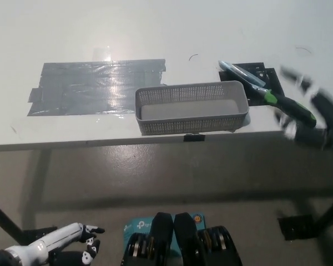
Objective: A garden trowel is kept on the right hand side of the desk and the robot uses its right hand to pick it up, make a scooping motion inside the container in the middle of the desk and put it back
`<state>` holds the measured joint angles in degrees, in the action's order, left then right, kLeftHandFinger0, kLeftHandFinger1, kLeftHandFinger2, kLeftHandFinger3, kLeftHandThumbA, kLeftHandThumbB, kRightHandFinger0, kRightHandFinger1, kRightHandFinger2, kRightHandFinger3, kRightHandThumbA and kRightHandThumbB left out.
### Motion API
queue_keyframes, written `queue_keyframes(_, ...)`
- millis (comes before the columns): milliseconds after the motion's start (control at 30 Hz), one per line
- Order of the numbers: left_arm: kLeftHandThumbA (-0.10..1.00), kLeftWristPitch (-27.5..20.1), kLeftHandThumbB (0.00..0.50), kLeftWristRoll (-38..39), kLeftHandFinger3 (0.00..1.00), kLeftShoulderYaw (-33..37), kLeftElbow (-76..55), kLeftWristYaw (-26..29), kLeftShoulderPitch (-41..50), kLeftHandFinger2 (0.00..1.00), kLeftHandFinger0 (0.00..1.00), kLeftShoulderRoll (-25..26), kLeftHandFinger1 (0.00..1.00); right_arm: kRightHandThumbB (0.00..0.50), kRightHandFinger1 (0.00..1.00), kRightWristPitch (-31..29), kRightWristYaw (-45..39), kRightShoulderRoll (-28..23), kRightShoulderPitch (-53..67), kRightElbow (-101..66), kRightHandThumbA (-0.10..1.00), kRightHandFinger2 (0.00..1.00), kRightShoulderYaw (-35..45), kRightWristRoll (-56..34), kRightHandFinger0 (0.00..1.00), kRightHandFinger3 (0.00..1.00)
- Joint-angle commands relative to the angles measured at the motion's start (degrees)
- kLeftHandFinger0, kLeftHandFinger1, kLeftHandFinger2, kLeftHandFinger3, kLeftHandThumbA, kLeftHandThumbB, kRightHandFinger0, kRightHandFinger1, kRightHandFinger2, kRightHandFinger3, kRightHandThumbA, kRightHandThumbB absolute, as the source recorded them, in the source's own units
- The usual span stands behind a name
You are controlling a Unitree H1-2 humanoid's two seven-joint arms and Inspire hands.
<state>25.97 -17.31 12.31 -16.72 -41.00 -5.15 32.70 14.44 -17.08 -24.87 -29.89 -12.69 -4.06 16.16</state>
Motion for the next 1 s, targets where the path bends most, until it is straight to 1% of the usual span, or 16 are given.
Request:
queue_keyframes(0, 0.84, 0.96, 0.220, -2.64, 1.00, -1.07, -2.16, -3.35, -0.17, 1.00, 1.00, 0.06, 0.97, 0.383, 1.00, -2.53, 4.92, -2.18, -7.87, 0.86, 0.67, 1.00, 1.60, 5.83, 1.00, 1.00)
queue_keyframes(33, 0.84, 0.96, 0.220, -2.87, 1.00, -1.24, -2.19, -3.62, -0.18, 1.00, 1.00, -0.07, 0.97, 0.384, 1.00, -2.54, 4.97, -2.18, -7.89, 0.88, 0.67, 1.00, 1.61, 5.88, 1.00, 1.00)
queue_keyframes(67, 0.84, 0.96, 0.202, -2.74, 1.00, -1.18, -2.11, -3.99, -0.51, 1.00, 1.00, 0.08, 0.98, 0.422, 1.00, -1.40, 5.61, -2.31, -9.78, 2.29, 0.76, 1.00, 0.97, 8.00, 1.00, 1.00)
queue_keyframes(100, 0.84, 0.96, 0.200, -2.87, 1.00, -1.30, -2.09, -4.34, -0.63, 1.00, 1.00, 0.02, 0.98, 0.424, 1.00, -0.92, 5.91, -2.36, -10.61, 2.92, 0.77, 1.00, 0.69, 8.96, 1.00, 1.00)
queue_keyframes(133, 0.84, 0.96, 0.239, -3.10, 1.00, -1.52, -2.06, -4.61, -0.60, 1.00, 1.00, -0.25, 0.97, 0.443, 1.00, 0.37, 5.79, -2.58, -12.38, 4.84, 0.83, 1.00, -0.77, 11.48, 1.00, 1.00)
queue_keyframes(167, 0.85, 0.96, 0.247, -3.39, 1.00, -1.59, -2.08, -4.87, -0.59, 1.00, 1.00, -0.39, 0.97, 0.449, 1.00, 1.14, 5.45, -2.54, -13.32, 6.14, 0.84, 1.00, -1.67, 12.71, 1.00, 1.00)
queue_keyframes(200, 0.87, 0.96, 0.261, -3.64, 1.00, -1.74, -2.14, -5.26, -0.69, 1.00, 1.00, -0.32, 0.98, 0.494, 1.00, 2.30, 4.79, -2.26, -14.00, 7.41, 0.89, 1.00, -3.03, 13.94, 1.00, 1.00)
queue_keyframes(233, 0.87, 0.96, 0.261, -3.99, 1.00, -1.80, -2.19, -5.59, -0.73, 1.00, 1.00, -0.41, 0.98, 0.500, 1.00, 2.98, 4.43, -2.26, -14.19, 8.05, 0.91, 1.00, -3.78, 14.86, 1.00, 1.00)
queue_keyframes(300, 0.88, 0.96, 0.259, -4.59, 1.00, -2.05, -2.28, -6.36, -1.07, 1.00, 1.00, -0.78, 1.00, 0.500, 1.00, 3.62, 4.45, -1.19, -14.42, 10.63, 0.88, 1.00, -4.52, 14.75, 1.00, 1.00)
queue_keyframes(433, 0.85, 0.96, 0.231, -4.36, 1.00, -2.62, -2.48, -6.76, -1.13, 1.00, 1.00, -1.20, 0.98, 0.500, 1.00, 5.37, 3.72, 0.45, -14.41, 14.85, 0.92, 1.00, -6.49, 15.13, 1.00, 1.00)
queue_keyframes(467, 0.86, 0.96, 0.239, -4.43, 1.00, -2.53, -2.41, -6.75, -1.18, 1.00, 1.00, -1.10, 0.98, 0.500, 1.00, 5.20, 3.58, 1.04, -14.22, 15.97, 0.90, 1.00, -6.91, 14.91, 1.00, 1.00)
queue_keyframes(600, 0.88, 0.96, 0.254, -5.01, 1.00, -3.64, -2.60, -8.23, -1.30, 1.00, 1.00, -1.52, 1.00, 0.500, 1.00, 5.10, 2.64, 2.29, -13.20, 20.80, 1.00, 1.00, -10.08, 15.83, 1.00, 1.00)
queue_keyframes(733, 0.86, 0.96, 0.259, -5.43, 1.00, -4.63, -2.49, -9.16, -1.26, 1.00, 1.00, -2.26, 1.00, 0.500, 1.00, 5.36, 2.50, 1.79, -13.28, 25.08, 0.98, 1.00, -11.58, 16.21, 1.00, 1.00)
queue_keyframes(833, 0.88, 0.96, 0.252, -5.75, 1.00, -4.68, -2.91, -9.60, -1.24, 1.00, 1.00, -2.02, 1.00, 0.500, 1.00, 5.39, 2.32, 1.49, -13.71, 28.33, 0.97, 1.00, -11.78, 15.71, 1.00, 1.00)
queue_keyframes(867, 0.90, 0.96, 0.259, -5.97, 1.00, -4.22, -3.11, -9.85, -1.49, 1.00, 1.00, -1.55, 1.00, 0.487, 1.00, 5.19, 2.14, 1.04, -13.88, 31.83, 0.94, 1.00, -11.89, 15.37, 1.00, 1.00)
queue_keyframes(967, 0.91, 0.96, 0.261, -6.48, 1.00, -4.01, -3.08, -10.11, -1.64, 1.00, 1.00, -1.56, 1.00, 0.500, 1.00, 4.49, 2.43, 0.74, -14.15, 35.58, 0.93, 1.00, -12.02, 15.04, 1.00, 1.00)
